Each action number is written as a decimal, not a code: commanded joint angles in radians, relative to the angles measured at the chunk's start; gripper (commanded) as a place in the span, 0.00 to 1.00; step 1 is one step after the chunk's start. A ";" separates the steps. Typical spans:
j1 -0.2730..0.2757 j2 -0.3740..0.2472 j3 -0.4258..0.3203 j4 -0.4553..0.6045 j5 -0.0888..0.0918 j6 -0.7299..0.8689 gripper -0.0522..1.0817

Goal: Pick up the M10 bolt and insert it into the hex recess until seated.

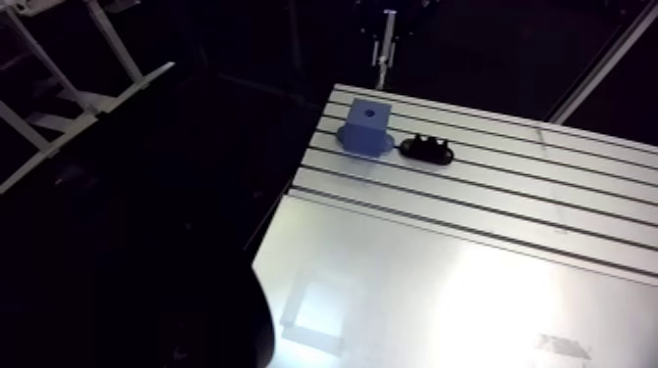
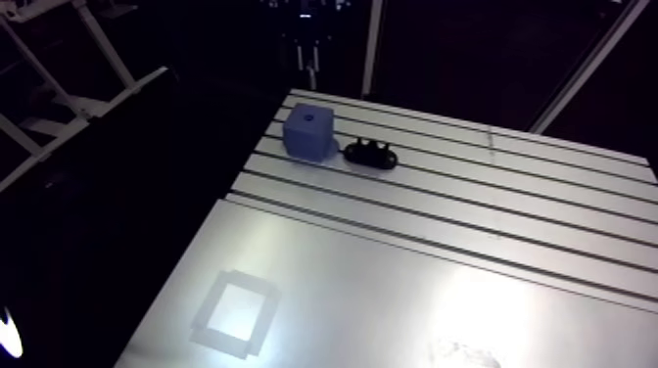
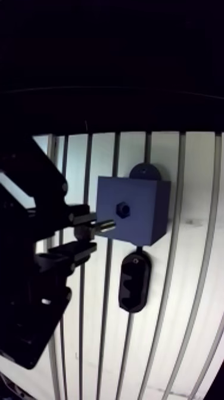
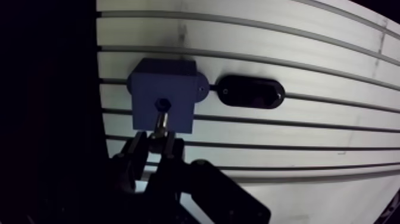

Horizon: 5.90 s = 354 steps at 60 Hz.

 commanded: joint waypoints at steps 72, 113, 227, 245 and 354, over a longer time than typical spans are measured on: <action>0.004 0.030 0.034 -0.058 0.003 0.055 0.69; 0.011 0.023 0.076 -0.060 0.012 0.055 0.69; 0.011 0.046 0.077 -0.082 0.008 0.052 0.69; 0.012 0.048 0.076 -0.083 0.008 0.050 0.69; 0.012 0.050 0.067 -0.083 0.006 0.044 0.70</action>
